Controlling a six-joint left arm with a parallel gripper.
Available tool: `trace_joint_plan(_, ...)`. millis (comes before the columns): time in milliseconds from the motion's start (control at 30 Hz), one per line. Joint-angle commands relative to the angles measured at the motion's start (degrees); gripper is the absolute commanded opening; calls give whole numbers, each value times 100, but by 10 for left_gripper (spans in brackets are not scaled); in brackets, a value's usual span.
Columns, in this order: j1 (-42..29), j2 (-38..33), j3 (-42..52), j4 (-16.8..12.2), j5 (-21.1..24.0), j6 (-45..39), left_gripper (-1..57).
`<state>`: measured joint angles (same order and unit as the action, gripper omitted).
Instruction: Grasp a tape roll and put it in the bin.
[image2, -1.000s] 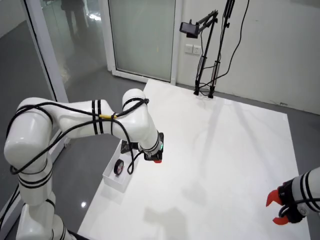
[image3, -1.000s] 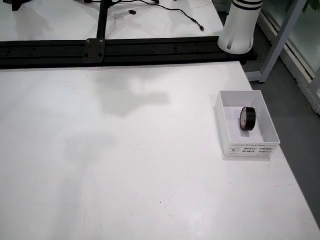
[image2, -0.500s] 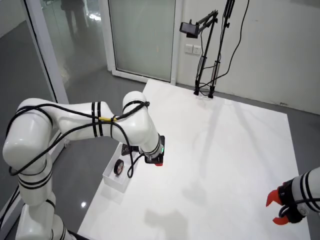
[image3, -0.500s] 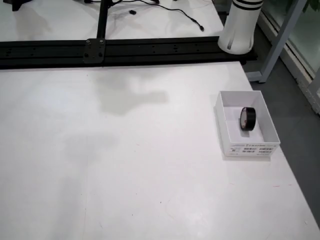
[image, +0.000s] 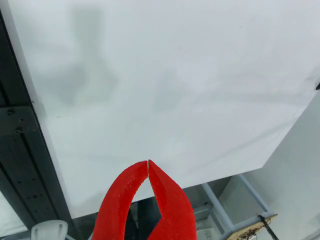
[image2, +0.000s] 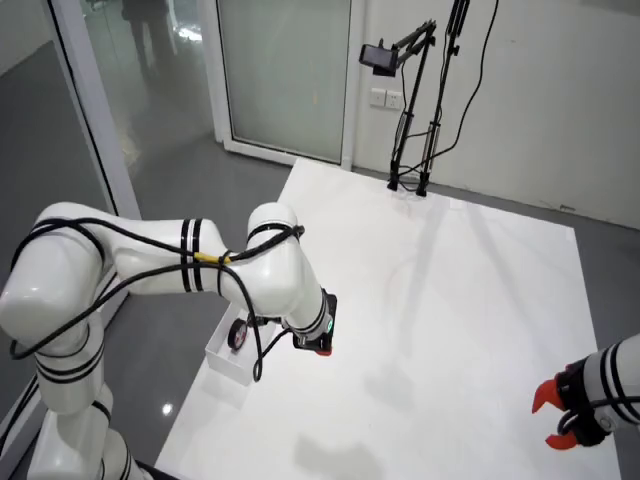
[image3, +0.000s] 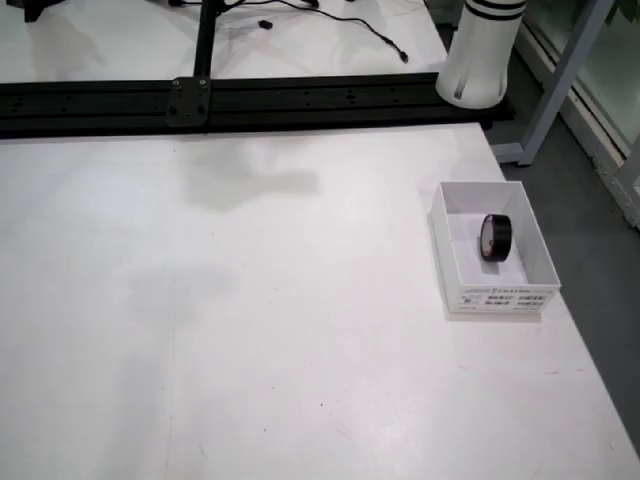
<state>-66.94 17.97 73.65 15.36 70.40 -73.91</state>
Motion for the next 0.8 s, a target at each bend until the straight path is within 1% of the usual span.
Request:
trace_joint_plan(33, 340, 4, 9, -6, 0, 0, -4)
trace_joint_plan(233, 735, -4, 9, 2, 0, 0, -4)
trace_joint_plan(433, 894, -4, 9, 11, 0, 0, -4)
trace_joint_plan(600, 823, -4, 9, 11, 0, 0, -4)
trace_joint_plan(800, 516, -4, 9, 11, 0, 0, -4)
